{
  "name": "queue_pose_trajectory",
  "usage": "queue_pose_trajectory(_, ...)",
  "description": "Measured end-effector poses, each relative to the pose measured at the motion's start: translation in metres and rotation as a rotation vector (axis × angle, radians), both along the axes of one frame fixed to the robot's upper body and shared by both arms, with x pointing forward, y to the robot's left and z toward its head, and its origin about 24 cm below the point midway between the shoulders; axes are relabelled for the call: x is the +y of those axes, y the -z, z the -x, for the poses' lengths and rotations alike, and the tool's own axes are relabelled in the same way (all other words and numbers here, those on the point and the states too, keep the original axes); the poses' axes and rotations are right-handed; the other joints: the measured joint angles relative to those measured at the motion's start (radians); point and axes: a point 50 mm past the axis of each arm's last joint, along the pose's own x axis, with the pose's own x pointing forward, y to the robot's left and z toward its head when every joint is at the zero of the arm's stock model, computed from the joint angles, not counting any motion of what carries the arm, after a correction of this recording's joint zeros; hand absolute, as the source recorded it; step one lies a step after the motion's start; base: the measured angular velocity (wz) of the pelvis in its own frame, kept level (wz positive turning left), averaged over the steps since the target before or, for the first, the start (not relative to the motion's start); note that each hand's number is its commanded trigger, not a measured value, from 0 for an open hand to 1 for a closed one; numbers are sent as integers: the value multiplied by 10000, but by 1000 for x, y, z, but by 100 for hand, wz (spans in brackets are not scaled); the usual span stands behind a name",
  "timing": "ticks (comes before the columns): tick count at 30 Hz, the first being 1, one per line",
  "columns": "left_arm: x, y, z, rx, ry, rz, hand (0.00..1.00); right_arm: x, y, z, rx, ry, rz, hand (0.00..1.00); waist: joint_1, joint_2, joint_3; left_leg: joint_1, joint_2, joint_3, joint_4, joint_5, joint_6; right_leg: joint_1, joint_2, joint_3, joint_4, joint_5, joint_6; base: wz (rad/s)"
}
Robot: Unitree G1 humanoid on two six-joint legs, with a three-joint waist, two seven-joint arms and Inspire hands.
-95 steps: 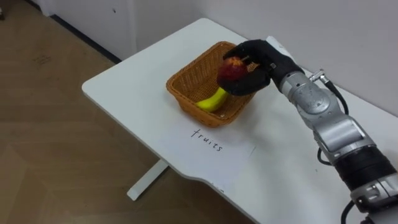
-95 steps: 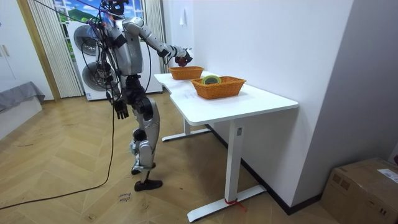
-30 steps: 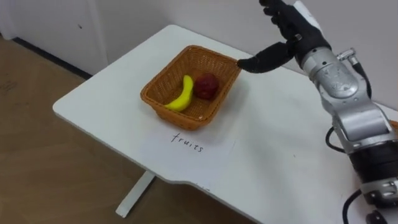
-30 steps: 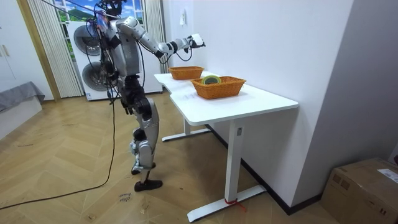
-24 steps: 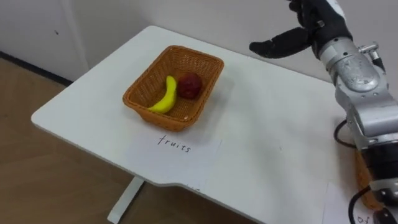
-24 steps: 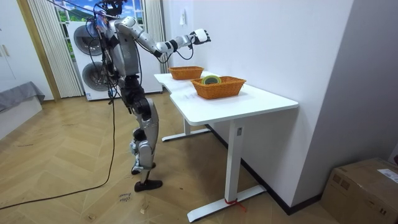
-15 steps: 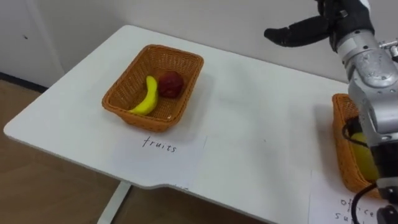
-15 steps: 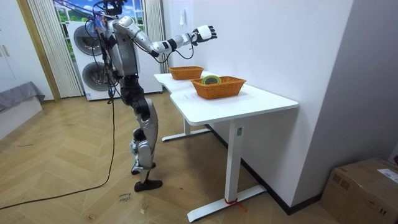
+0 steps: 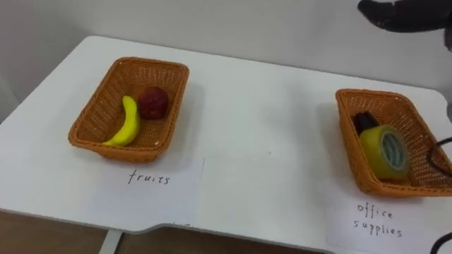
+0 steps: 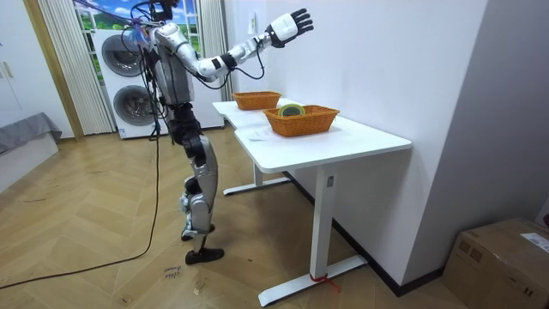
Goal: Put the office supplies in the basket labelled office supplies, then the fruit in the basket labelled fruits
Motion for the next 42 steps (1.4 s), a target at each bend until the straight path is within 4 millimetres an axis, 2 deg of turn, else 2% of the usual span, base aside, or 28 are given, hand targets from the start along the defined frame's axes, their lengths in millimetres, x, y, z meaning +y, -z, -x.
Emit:
queue_pose_trajectory(2, 0, 0, 2, 28, 12, 14, 0, -3, -1, 1, -169, 248, -303, 0, -92, 55, 22, 48, 52, 181, -13, -36, -22, -42, 55, 180, 1, 12, -20, -25)
queue_pose_trajectory(3, 0, 0, 1, -18, 8, -4, 0, -8, 0, 4, -238, 465, -431, 0, -290, 46, 19, 48, 72, 214, -13, -48, -32, -48, 75, 214, 2, 14, -24, -21)
queue_pose_trajectory(5, 1, -1, -1, -206, 39, 17, 0, -17, 0, 9, -327, 835, -562, 0, -414, 44, 17, 38, 108, 300, -19, -68, -48, -93, 115, 328, 3, 19, -31, -13)
queue_pose_trajectory(7, 4, -2, 0, -361, -141, -56, 0, -31, 3, 19, -395, 1495, -690, 0, -555, -3, -15, 48, 185, 415, 2, -122, -94, -130, 184, 463, 9, 34, -56, -17)
queue_pose_trajectory(11, 7, -3, 6, -332, -333, -360, 0, -50, 5, 33, -584, 2472, -1088, 0, -613, -22, -11, 62, 304, 782, -32, -175, -153, -272, 305, 721, 16, 80, -132, -28)
queue_pose_trajectory(14, 8, -3, 11, -260, -421, -538, 0, -62, 16, 45, -379, 3120, -1387, 0, -840, -114, -54, 84, 376, 974, -60, -196, -191, -352, 348, 726, 27, 89, -147, -17)
queue_pose_trajectory(16, 7, -2, 13, -276, -572, -588, 0, -69, 22, 52, -331, 3513, -1734, 0, -923, -133, -46, 142, 376, 989, -117, -192, -196, -341, 350, 731, 27, 92, -153, -11)
queue_pose_trajectory(20, 6, -2, 16, -384, -797, -876, 0, -90, 40, 82, -199, 5146, -2379, 0, -998, -190, -37, 216, 368, 1148, -233, -198, -196, -367, 368, 855, -1, 90, -154, -11)
queue_pose_trajectory(25, 7, -2, 23, -383, -1282, -1098, 0, -103, 59, 112, -482, 6652, -3461, 0, -1179, -83, 27, 230, 369, 1273, -270, -244, -178, -394, 386, 992, -11, 90, -154, -8)
queue_pose_trajectory(28, 8, -2, 23, -470, -1431, -1216, 0, -110, 85, 141, -114, 7885, -4197, 0, -1225, -31, 33, 212, 375, 1272, -270, -267, -179, -426, 390, 986, -30, 90, -154, 0)
queue_pose_trajectory(31, 9, -3, 24, -554, -1524, -1425, 0, -115, 121, 163, 603, 9085, -5492, 0, -1377, -3, 14, 172, 375, 1273, -276, -274, -179, -529, 387, 990, 5, 89, -151, 0)
queue_pose_trajectory(33, 10, -3, 26, -575, -1540, -1467, 0, -116, 154, 187, 1332, 10199, -6813, 0, -1433, 19, 8, 92, 375, 1287, -272, -275, -178, -537, 391, 1022, 10, 87, -150, 0)
queue_pose_trajectory(34, 10, -3, 25, -591, -1532, -1467, 0, -116, 162, 193, 1529, 10500, -7008, 0, -1438, 39, 3, 61, 374, 1287, -267, -276, -175, -553, 390, 1032, 3, 87, -150, 0)
queue_pose_trajectory(36, 9, -3, 26, -571, -1552, -1448, 0, -116, 184, 213, 2272, 11458, -7392, 0, -1517, 228, -9, 44, 367, 1294, -314, -285, -164, -560, 386, 1057, -8, 87, -149, 0)
queue_pose_trajectory(37, 9, -3, 26, -586, -1549, -1445, 0, -116, 189, 218, 2414, 11660, -7510, 0, -1552, 269, -24, 54, 361, 1294, -336, -284, -164, -560, 383, 1063, -12, 83, -145, 0)
queue_pose_trajectory(39, 7, -3, 24, -640, -1540, -1411, 0, -113, 205, 229, 2946, 12284, -7872, 0, -1710, 397, -2, 63, 345, 1413, -329, -282, -163, -589, 380, 1194, -7, 36, -155, -8)
queue_pose_trajectory(40, 7, -3, 23, -659, -1537, -1402, 0, -112, 211, 234, 3155, 12481, -7914, 0, -1713, 404, -1, 63, 338, 1434, -327, -282, -163, -596, 380, 1213, -5, 24, -156, -6)
queue_pose_trajectory(42, 5, -2, 20, -758, -1542, -1314, 0, -104, 237, 257, 4205, 13540, -8235, 0, -1673, 379, -15, 95, 325, 1449, -313, -283, -165, -662, 376, 1251, 19, -62, -148, -2)
